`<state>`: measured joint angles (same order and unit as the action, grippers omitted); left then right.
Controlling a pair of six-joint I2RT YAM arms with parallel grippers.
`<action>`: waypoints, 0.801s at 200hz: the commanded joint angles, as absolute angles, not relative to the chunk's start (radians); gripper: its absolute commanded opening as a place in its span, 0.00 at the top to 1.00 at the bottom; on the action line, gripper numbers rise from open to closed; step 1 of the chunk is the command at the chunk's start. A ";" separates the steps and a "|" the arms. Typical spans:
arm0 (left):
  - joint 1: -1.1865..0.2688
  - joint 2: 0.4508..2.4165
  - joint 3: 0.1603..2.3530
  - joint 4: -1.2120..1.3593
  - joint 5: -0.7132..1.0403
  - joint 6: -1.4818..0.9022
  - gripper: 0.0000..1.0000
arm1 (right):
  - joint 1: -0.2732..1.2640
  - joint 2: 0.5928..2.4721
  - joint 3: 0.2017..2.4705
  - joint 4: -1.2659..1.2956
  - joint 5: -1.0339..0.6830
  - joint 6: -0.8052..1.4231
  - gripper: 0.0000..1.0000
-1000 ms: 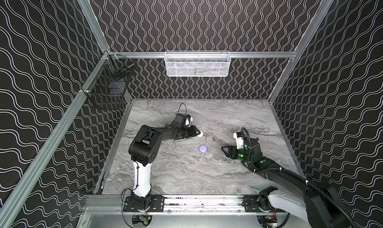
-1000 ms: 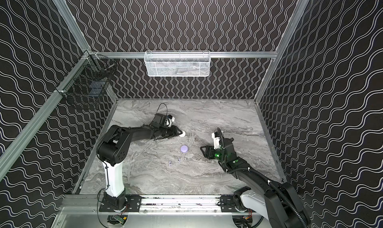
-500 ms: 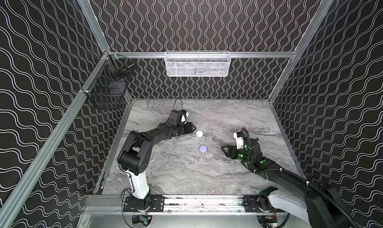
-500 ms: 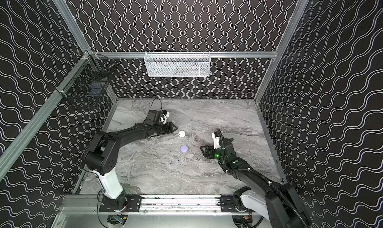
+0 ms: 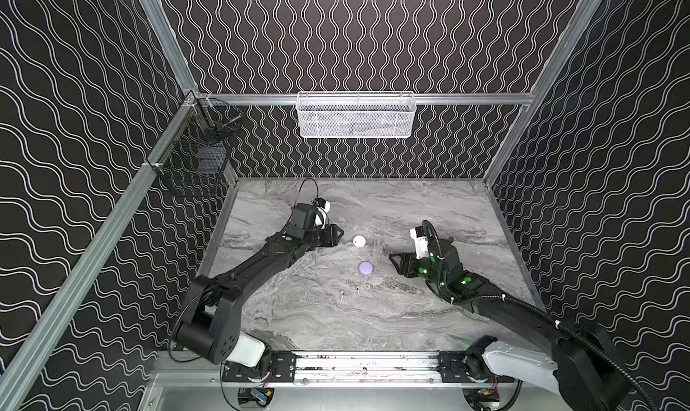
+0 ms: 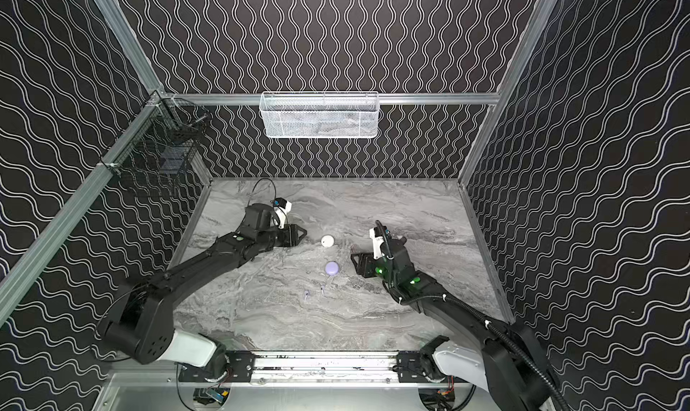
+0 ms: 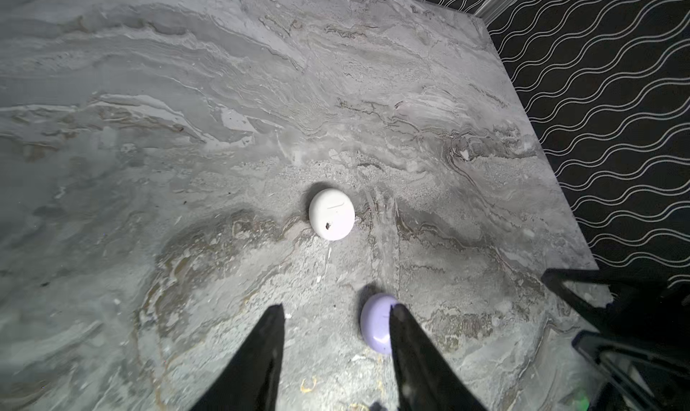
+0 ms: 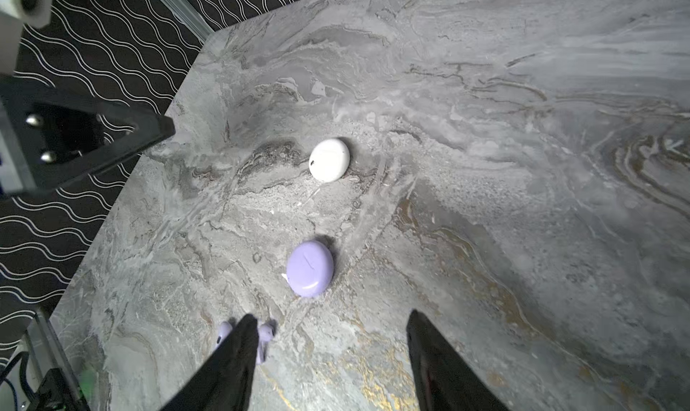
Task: Insert the wireless bluetooth earbuds into the charging case
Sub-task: 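Reach the right gripper across to the lavender case while the left gripper draws back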
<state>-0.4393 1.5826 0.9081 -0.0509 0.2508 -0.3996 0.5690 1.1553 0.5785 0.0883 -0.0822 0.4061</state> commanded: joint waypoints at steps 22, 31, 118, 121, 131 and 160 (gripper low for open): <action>-0.586 1.459 0.773 0.081 0.082 -0.277 0.50 | 0.600 1.217 0.723 -0.114 -0.026 0.395 0.34; -0.624 1.431 0.728 0.132 0.052 -0.262 0.50 | 0.609 1.230 0.751 -0.147 -0.023 0.392 0.34; -0.765 1.241 0.469 0.379 -0.036 -0.196 0.54 | 0.667 1.289 0.817 -0.253 0.014 0.425 0.33; -0.767 1.240 0.463 0.386 -0.034 -0.198 0.55 | 0.671 1.294 0.819 -0.258 0.015 0.426 0.33; -0.770 1.236 0.446 0.404 -0.032 -0.199 0.55 | 0.681 1.311 0.834 -0.272 0.019 0.423 0.33; -0.773 1.236 0.397 0.465 -0.027 -0.189 0.55 | 0.711 1.376 0.890 -0.318 0.043 0.407 0.33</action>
<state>-0.7696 1.2362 0.4232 0.3603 -0.0208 -0.2207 0.6945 1.3373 0.8516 -0.2634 0.0109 0.4110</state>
